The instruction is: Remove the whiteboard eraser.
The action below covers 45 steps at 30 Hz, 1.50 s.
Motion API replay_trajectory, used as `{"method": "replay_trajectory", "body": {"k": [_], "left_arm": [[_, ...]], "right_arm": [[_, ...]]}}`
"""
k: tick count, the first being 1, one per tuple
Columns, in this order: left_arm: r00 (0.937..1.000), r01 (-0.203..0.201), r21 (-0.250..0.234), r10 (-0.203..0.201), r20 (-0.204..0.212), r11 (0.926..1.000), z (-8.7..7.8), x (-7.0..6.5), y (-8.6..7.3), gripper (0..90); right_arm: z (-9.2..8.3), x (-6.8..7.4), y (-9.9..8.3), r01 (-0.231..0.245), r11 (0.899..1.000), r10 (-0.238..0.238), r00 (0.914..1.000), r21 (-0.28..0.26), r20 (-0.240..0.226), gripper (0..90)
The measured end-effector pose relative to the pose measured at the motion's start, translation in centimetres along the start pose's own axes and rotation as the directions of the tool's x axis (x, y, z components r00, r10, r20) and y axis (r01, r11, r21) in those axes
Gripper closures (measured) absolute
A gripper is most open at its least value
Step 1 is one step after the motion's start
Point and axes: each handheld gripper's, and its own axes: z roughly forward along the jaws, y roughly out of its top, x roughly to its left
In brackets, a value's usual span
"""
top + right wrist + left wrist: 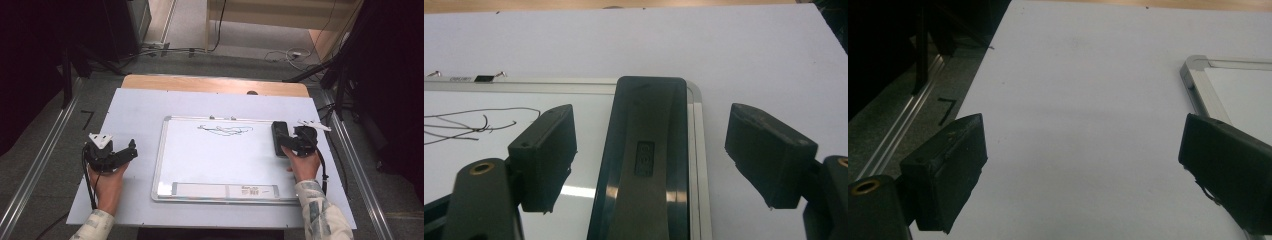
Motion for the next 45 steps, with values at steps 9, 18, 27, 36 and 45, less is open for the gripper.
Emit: {"method": "replay_trajectory", "body": {"k": [9, 18, 27, 36, 45], "left_arm": [[0.9999, 0.009, 0.007, -0.009, 0.007, 0.9999, 0.1, 0.1, 0.0, 5.7], [0.9996, 0.026, 0.013, -0.026, 0.010, 0.9996, 0.1, 0.3, 0.0, 5.8], [0.9992, 0.036, 0.014, -0.037, 0.015, 0.9992, 0.1, 0.4, 0.0, 6.2], [0.9990, 0.041, 0.020, -0.041, 0.018, 0.9990, 0.2, 0.5, 0.0, 6.2], [0.9986, 0.048, 0.022, -0.049, 0.020, 0.9986, 0.2, 0.5, 0.0, 6.3]], "right_arm": [[2.1, 0.2, 1.1, -0.013, 1.000, 0.013, 0.9996, 0.009, 0.027, 18.6], [2.9, 0.0, 1.2, -0.011, 1.000, 0.010, 0.9989, 0.029, 0.046, 21.8], [3.8, 0.6, 0.6, 0.028, 0.995, -0.033, 0.9986, 0.100, 0.042, 26.3], [4.1, 0.7, 0.3, 0.040, 0.992, -0.046, 0.9977, 0.118, 0.050, 36.0], [4.2, 0.7, 0.2, 0.032, 0.991, -0.038, 0.9981, 0.130, 0.048, 36.3]]}}
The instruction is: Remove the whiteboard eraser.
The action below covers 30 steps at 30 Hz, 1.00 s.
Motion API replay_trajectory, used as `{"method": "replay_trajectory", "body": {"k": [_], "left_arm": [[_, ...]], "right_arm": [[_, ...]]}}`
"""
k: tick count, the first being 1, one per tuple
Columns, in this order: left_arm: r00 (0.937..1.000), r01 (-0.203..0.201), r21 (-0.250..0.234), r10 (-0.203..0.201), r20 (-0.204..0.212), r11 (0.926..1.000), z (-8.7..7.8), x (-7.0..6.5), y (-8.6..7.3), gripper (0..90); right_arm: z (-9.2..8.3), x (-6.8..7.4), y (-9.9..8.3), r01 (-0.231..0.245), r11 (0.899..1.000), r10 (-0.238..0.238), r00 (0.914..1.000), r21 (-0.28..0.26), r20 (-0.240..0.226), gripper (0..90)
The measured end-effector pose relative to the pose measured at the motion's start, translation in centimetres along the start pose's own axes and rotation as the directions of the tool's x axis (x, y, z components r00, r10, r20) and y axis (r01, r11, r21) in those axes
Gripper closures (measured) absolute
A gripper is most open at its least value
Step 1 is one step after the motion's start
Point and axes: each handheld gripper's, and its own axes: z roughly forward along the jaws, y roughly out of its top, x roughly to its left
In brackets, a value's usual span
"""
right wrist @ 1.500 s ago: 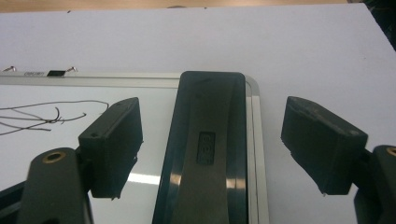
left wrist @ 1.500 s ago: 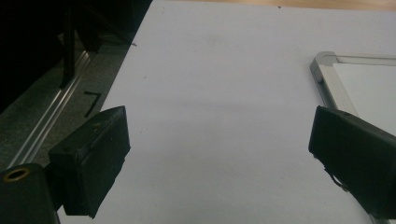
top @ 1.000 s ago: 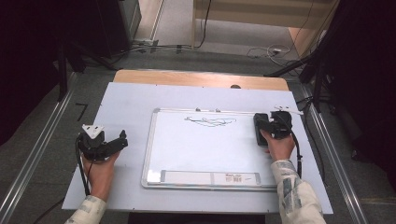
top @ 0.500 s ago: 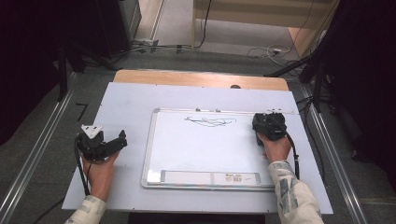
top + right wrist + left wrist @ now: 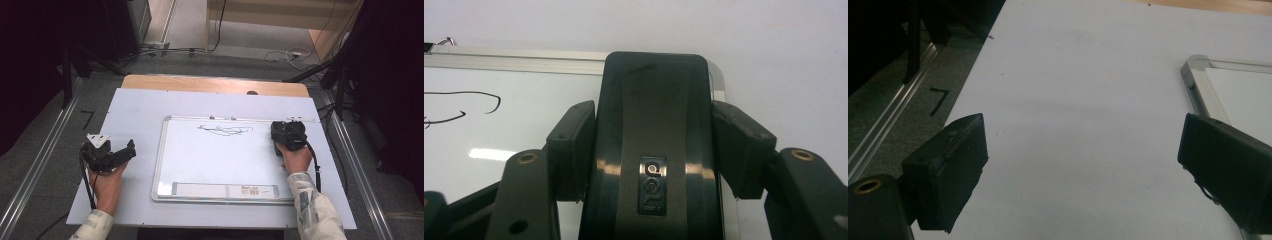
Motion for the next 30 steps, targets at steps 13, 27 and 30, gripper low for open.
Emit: {"method": "replay_trajectory", "body": {"k": [13, 27, 30], "left_arm": [[0.9999, 0.013, 0.007, -0.013, 0.003, 0.9999, 0.1, 0.2, 0.0, 6.3], [0.9996, 0.029, 0.012, -0.029, 0.006, 0.9995, 0.1, 0.5, 0.0, 6.3], [0.9994, 0.034, 0.011, -0.034, 0.007, 0.9994, 0.1, 0.5, 0.0, 6.3]], "right_arm": [[0.1, 0.0, -0.1, -0.003, 1.000, 0.003, 1.0000, 0.009, 0.003, 36.7], [-0.6, 0.3, -0.1, 0.002, 1.000, -0.002, 1.0000, 0.012, -0.007, 37.2], [-1.5, 0.4, 0.2, -0.003, 1.000, 0.002, 0.9996, -0.031, -0.027, 37.2]]}}
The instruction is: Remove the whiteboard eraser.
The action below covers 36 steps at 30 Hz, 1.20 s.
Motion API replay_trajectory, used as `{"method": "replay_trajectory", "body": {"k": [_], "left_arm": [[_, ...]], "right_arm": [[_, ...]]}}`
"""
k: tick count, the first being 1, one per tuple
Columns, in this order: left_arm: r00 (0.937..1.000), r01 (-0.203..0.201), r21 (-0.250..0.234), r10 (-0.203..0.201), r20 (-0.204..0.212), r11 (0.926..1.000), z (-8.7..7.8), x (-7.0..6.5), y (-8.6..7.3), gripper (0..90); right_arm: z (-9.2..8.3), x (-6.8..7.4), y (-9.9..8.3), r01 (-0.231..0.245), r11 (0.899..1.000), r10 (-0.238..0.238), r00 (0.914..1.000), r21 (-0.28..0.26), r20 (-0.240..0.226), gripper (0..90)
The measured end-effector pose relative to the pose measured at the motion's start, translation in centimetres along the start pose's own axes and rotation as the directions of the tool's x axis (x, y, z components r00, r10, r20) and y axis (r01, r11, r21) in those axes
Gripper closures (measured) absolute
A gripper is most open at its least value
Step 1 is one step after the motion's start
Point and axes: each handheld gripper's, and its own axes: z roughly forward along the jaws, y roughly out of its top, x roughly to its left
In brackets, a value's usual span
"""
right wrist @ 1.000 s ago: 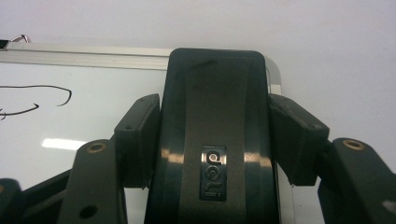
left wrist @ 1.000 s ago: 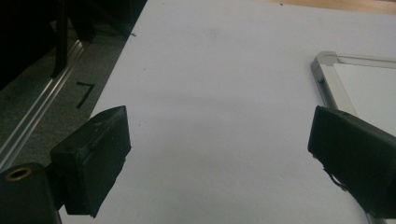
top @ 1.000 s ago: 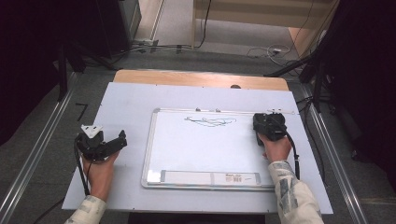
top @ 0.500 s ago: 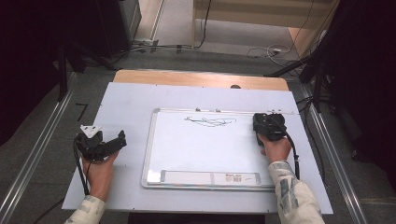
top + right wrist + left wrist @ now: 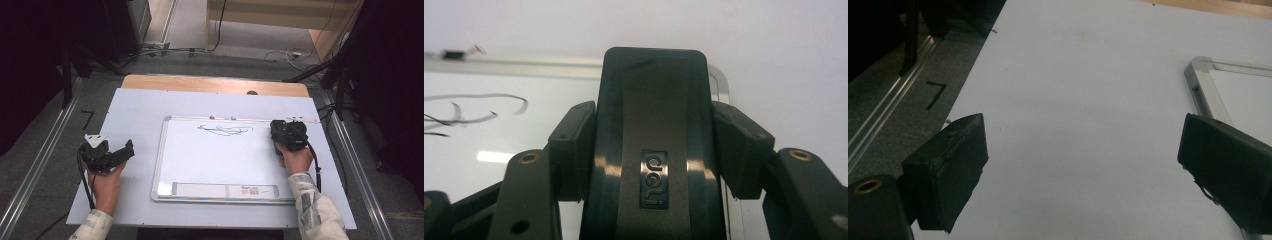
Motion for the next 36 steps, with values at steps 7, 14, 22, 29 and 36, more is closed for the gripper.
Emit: {"method": "replay_trajectory", "body": {"k": [7, 14, 22, 29, 36], "left_arm": [[1.0000, 0.004, 0.001, -0.004, 0.002, 1.0000, 0.0, 0.0, 0.0, 6.3], [1.0000, 0.002, 0.002, -0.002, 0.003, 1.0000, 0.0, 0.1, 0.0, 6.4], [1.0000, 0.004, 0.001, -0.004, 0.001, 1.0000, 0.0, 0.1, 0.0, 6.4], [1.0000, 0.006, 0.001, -0.006, 0.001, 1.0000, 0.0, 0.1, 0.0, 6.4], [1.0000, 0.006, 0.000, -0.006, 0.002, 1.0000, 0.0, 0.2, 0.0, 6.4]], "right_arm": [[-1.5, 1.0, 0.0, 0.022, 0.999, -0.023, 0.9991, -0.027, -0.036, 37.2], [-1.4, 2.0, 0.0, 0.050, 0.998, -0.052, 0.9974, -0.026, -0.050, 37.2], [-1.5, 2.8, 0.0, 0.063, 0.998, -0.064, 0.9957, -0.027, -0.066, 37.2], [-1.5, 3.5, 0.1, 0.071, 0.997, -0.073, 0.9943, -0.030, -0.078, 37.2], [-1.6, 4.2, 0.3, 0.085, 0.996, -0.088, 0.9920, -0.037, -0.090, 37.2]]}}
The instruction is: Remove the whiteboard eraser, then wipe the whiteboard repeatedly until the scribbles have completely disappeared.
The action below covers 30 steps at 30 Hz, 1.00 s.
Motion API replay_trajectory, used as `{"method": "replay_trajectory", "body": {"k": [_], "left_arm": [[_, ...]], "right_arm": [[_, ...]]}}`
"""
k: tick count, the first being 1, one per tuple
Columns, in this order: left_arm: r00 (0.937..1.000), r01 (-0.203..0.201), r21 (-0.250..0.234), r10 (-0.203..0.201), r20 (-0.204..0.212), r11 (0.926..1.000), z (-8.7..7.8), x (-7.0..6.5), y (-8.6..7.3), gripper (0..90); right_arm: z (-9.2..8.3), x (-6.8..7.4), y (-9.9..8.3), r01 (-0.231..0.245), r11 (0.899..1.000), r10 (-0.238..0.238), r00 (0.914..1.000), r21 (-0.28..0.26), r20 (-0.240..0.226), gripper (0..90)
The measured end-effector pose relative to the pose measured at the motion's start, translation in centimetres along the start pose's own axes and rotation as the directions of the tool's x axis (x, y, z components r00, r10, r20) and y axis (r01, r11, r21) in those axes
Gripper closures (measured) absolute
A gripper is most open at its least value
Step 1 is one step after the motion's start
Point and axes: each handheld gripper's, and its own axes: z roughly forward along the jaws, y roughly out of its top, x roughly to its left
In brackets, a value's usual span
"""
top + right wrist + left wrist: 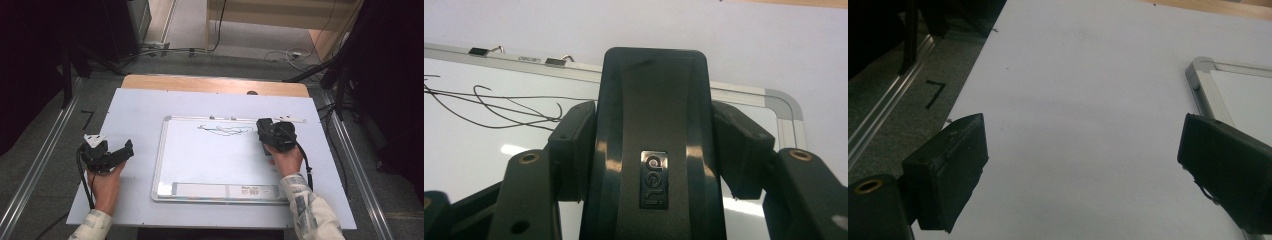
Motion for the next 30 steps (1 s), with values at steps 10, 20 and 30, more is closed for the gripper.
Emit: {"method": "replay_trajectory", "body": {"k": [10, 20, 30], "left_arm": [[1.0000, 0.004, -0.001, -0.004, -0.004, 1.0000, -0.1, 0.2, -0.1, 6.4], [1.0000, 0.004, 0.004, -0.004, -0.003, 1.0000, 0.0, 0.2, -0.1, 6.4], [1.0000, 0.007, 0.001, -0.007, -0.004, 1.0000, -0.1, 0.3, -0.1, 6.4]], "right_arm": [[0.1, 0.5, 0.1, 0.015, 1.000, -0.015, 0.9999, -0.002, -0.008, 37.2], [0.4, 0.8, 0.1, 0.019, 1.000, -0.019, 0.9998, 0.003, -0.008, 37.2], [0.8, 1.3, 0.3, 0.030, 1.000, -0.030, 0.9993, 0.003, -0.023, 37.2]]}}
